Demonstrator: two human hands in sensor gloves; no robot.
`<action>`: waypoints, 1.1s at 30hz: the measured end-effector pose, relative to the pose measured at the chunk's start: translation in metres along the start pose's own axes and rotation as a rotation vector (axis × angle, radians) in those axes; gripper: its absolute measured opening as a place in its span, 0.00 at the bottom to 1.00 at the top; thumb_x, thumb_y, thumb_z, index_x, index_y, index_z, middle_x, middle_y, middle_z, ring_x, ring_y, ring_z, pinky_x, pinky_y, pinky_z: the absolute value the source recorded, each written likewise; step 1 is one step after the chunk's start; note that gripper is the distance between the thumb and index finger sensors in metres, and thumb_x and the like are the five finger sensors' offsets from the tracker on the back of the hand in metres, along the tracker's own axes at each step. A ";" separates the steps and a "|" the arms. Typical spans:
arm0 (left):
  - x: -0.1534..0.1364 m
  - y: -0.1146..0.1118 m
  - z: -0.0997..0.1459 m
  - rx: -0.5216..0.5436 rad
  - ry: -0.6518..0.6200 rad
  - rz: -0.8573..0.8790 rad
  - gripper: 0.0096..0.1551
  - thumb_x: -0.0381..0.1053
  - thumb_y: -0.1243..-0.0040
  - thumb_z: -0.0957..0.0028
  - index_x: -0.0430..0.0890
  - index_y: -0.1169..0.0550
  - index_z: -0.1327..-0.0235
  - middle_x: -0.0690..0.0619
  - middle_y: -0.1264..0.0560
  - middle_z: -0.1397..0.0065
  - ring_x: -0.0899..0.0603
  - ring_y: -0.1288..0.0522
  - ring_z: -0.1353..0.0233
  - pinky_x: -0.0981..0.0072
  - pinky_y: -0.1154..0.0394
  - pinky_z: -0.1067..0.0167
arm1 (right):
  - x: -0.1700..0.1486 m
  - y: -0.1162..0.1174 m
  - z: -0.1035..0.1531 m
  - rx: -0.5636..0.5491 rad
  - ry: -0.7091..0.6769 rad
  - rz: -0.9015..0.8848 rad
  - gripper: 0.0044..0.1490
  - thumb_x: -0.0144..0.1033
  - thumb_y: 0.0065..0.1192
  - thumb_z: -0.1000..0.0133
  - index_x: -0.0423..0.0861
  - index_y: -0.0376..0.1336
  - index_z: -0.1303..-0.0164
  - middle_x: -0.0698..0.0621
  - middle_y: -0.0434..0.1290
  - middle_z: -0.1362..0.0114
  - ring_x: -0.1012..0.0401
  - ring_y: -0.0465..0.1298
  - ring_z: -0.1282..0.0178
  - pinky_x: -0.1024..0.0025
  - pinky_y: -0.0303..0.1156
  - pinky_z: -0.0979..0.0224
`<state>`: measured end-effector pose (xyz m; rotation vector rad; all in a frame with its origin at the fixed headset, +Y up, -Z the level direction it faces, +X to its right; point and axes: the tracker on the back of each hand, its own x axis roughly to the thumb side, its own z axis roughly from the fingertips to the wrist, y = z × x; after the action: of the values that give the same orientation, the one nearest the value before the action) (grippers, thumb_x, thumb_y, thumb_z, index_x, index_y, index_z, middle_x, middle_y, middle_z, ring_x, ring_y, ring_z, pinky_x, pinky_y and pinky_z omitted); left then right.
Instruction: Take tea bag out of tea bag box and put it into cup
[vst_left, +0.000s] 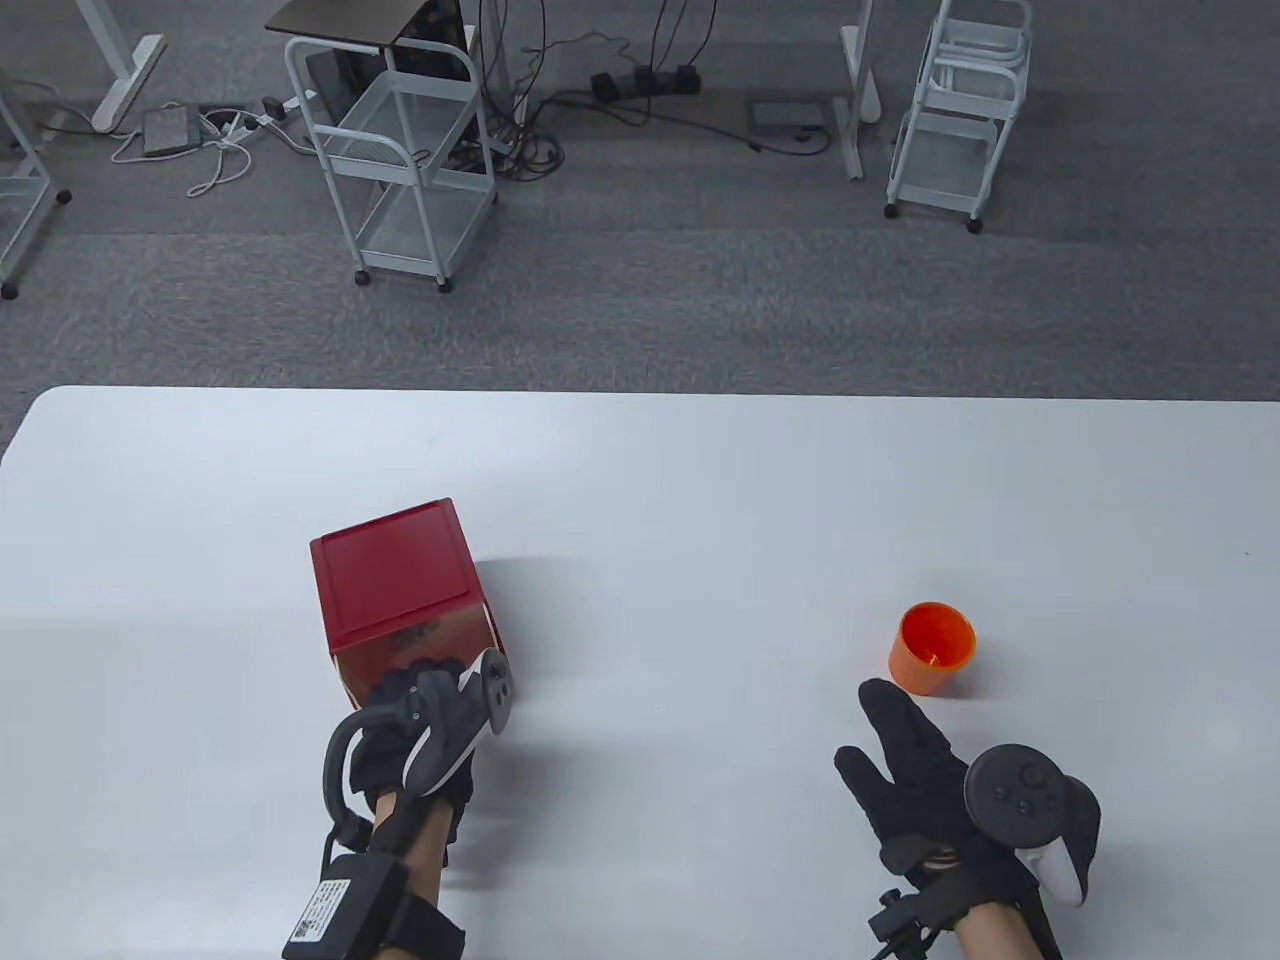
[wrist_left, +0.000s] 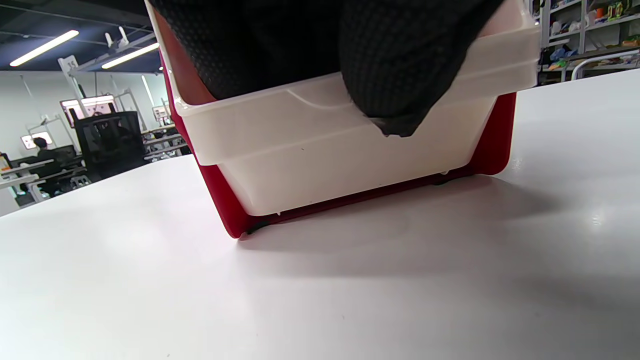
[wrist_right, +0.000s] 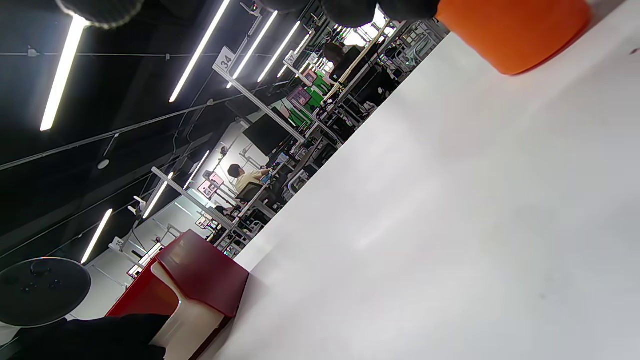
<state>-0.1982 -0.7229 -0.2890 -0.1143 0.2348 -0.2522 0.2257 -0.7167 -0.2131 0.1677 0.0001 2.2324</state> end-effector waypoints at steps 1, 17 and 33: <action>0.000 0.000 0.001 0.004 -0.004 -0.001 0.26 0.52 0.36 0.52 0.64 0.23 0.37 0.61 0.21 0.27 0.49 0.20 0.28 0.64 0.24 0.27 | 0.000 0.000 0.000 0.000 0.000 0.000 0.52 0.66 0.51 0.47 0.43 0.46 0.23 0.34 0.50 0.17 0.32 0.53 0.21 0.32 0.45 0.24; -0.002 0.000 0.015 0.008 -0.074 0.003 0.26 0.51 0.35 0.54 0.62 0.21 0.39 0.59 0.19 0.29 0.48 0.18 0.31 0.63 0.22 0.31 | 0.000 0.001 0.000 0.004 -0.006 0.003 0.52 0.66 0.51 0.47 0.43 0.46 0.23 0.34 0.50 0.17 0.32 0.52 0.21 0.32 0.45 0.24; -0.003 -0.001 0.029 0.006 -0.096 0.033 0.26 0.51 0.34 0.54 0.62 0.20 0.40 0.59 0.18 0.30 0.48 0.18 0.32 0.62 0.21 0.32 | 0.000 0.002 0.001 0.010 0.002 0.008 0.52 0.66 0.51 0.47 0.43 0.46 0.23 0.34 0.51 0.17 0.32 0.53 0.21 0.32 0.45 0.24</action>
<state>-0.1944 -0.7205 -0.2601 -0.1162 0.1404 -0.2142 0.2243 -0.7177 -0.2123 0.1709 0.0121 2.2405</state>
